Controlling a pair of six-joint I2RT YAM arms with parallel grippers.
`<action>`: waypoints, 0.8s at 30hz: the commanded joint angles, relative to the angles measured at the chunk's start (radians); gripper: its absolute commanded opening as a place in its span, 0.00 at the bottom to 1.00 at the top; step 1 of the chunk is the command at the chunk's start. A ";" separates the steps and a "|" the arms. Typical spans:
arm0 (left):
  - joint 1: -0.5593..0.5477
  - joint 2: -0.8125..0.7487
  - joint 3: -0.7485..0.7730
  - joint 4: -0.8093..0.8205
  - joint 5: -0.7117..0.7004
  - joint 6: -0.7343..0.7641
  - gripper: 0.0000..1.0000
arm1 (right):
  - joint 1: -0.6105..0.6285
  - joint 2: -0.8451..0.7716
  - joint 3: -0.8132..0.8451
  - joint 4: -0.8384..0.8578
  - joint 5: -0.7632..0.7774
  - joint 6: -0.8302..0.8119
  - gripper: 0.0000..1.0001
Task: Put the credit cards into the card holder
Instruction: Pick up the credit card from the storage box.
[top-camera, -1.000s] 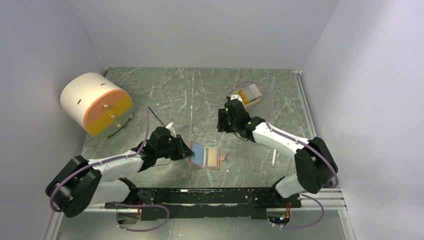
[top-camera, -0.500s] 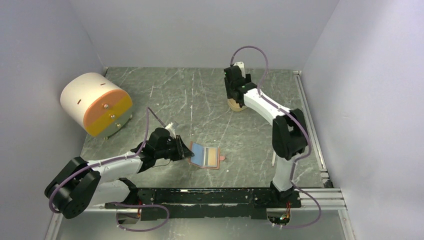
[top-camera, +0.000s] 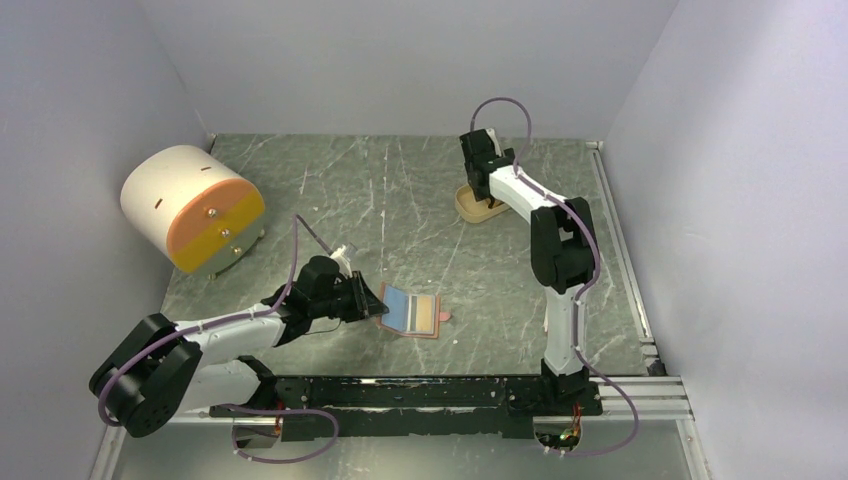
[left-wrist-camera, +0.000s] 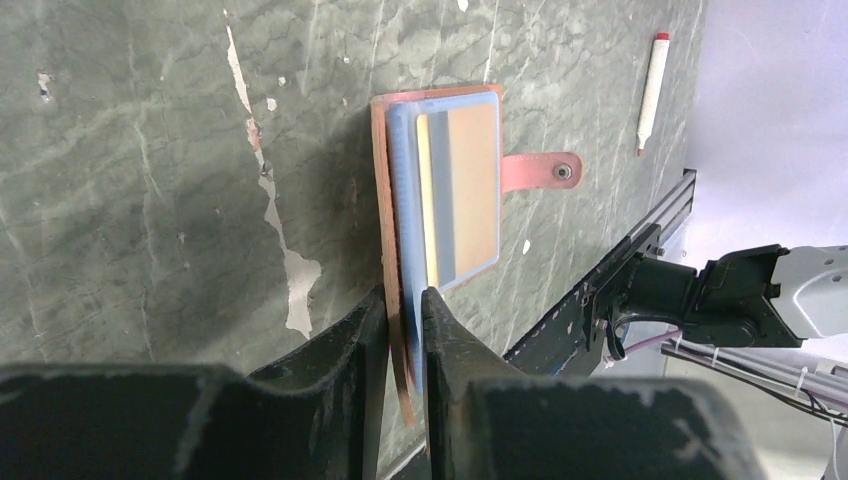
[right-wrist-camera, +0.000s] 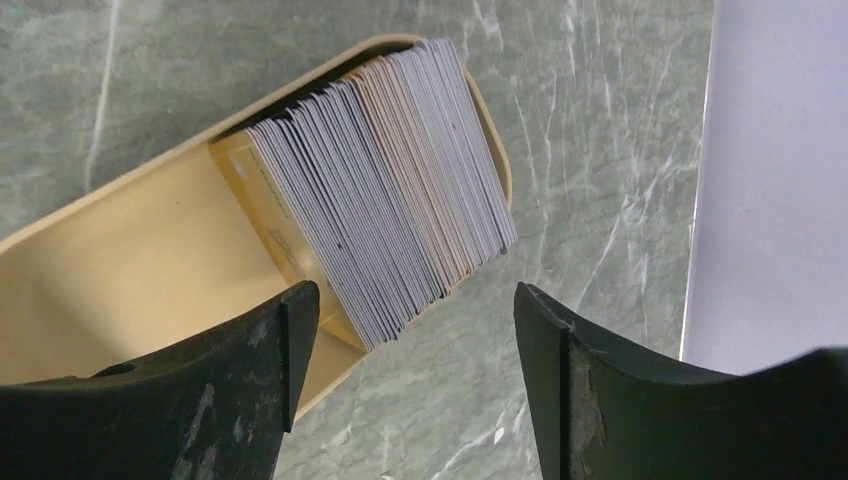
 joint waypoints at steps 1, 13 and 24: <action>-0.007 -0.020 -0.013 0.033 0.014 0.012 0.23 | 0.001 0.032 0.063 -0.007 -0.012 -0.042 0.75; -0.007 -0.008 -0.009 0.035 0.018 0.009 0.23 | 0.002 0.091 0.125 -0.036 0.002 -0.073 0.76; -0.006 -0.040 -0.019 0.018 0.000 0.006 0.23 | 0.002 0.107 0.172 -0.050 0.073 -0.099 0.65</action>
